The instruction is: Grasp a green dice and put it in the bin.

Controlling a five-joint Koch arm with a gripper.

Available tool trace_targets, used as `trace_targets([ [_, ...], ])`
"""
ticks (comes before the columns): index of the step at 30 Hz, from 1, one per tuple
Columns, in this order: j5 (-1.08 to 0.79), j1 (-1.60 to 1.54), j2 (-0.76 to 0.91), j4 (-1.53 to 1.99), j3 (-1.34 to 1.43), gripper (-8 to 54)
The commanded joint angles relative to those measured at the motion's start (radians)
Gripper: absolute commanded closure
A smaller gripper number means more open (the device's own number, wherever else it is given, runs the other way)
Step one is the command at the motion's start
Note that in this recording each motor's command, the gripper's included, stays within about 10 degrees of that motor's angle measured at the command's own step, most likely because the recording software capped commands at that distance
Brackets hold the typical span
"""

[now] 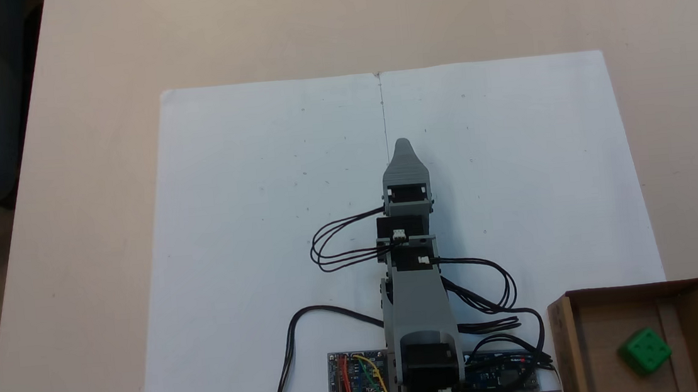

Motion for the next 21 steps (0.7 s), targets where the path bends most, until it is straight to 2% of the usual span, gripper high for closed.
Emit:
trace_targets([
  [1, -0.057, 0.011, 0.118, -0.168, 0.075, 2.0],
  [21, -0.060, 0.021, 0.118, -0.510, 0.075, 1.7],
])
